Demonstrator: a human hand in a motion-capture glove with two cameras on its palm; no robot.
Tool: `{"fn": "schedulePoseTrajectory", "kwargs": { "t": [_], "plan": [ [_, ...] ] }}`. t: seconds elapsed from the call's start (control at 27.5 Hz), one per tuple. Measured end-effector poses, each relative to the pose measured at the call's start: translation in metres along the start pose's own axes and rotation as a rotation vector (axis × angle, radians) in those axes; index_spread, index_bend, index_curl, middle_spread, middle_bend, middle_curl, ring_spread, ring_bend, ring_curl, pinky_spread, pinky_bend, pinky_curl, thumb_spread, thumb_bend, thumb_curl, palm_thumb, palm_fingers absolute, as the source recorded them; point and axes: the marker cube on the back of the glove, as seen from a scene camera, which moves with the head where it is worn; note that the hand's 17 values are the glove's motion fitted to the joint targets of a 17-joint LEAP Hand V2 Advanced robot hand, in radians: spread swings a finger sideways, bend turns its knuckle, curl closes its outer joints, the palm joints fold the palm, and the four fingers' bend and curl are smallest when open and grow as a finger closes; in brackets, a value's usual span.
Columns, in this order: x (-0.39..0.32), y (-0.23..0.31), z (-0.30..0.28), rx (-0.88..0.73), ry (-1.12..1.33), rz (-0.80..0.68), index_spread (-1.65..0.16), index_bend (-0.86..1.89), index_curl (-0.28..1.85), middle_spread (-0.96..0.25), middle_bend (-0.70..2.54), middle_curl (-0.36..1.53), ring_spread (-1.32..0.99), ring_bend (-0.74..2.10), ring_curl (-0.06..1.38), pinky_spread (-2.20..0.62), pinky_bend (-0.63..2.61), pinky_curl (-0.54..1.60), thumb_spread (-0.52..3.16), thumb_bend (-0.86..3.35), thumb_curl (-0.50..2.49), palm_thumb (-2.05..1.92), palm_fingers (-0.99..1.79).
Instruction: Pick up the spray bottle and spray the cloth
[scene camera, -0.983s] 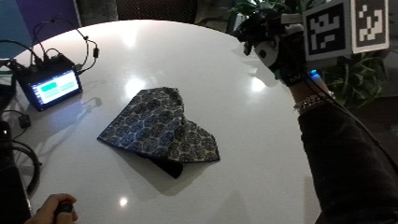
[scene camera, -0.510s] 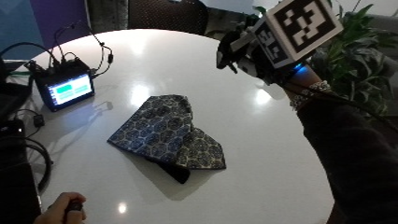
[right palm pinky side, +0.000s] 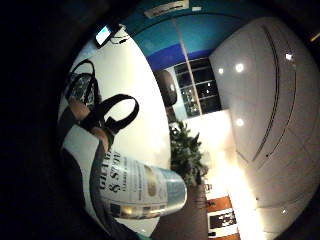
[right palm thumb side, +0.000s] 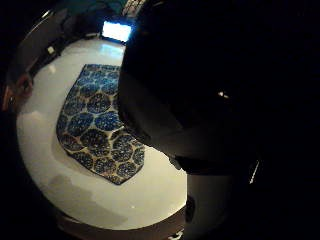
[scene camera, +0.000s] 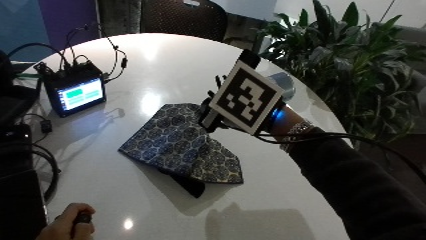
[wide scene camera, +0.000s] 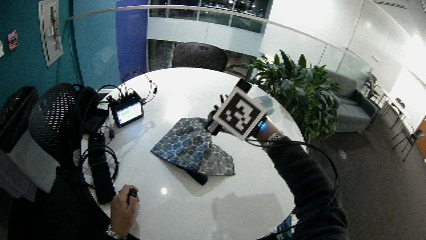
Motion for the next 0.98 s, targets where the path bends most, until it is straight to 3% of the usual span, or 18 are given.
{"fn": "schedulePoseTrajectory", "kwargs": {
  "t": [0.25, 0.51, 0.98],
  "plan": [
    [-0.014, 0.017, 0.002, -0.089, -0.018, -0.009, -0.3, 0.18, 0.5, -0.22, 0.41, 0.47, -0.18, 0.56, 0.43, -0.25, 0.49, 0.38, 0.74, -0.03, 0.67, 0.89, 1.31],
    [0.025, 0.004, -0.018, 0.0, -0.102, 0.19, -0.3, 0.18, 0.51, -0.22, 0.4, 0.47, -0.18, 0.56, 0.43, -0.26, 0.49, 0.38, 0.74, -0.03, 0.68, 0.88, 1.31],
    [0.014, -0.054, -0.066, 0.253, -0.844, 0.606, -0.3, 0.18, 0.51, -0.22, 0.4, 0.48, -0.18, 0.56, 0.43, -0.25, 0.49, 0.38, 0.75, -0.02, 0.69, 0.88, 1.3]
  ]
}}
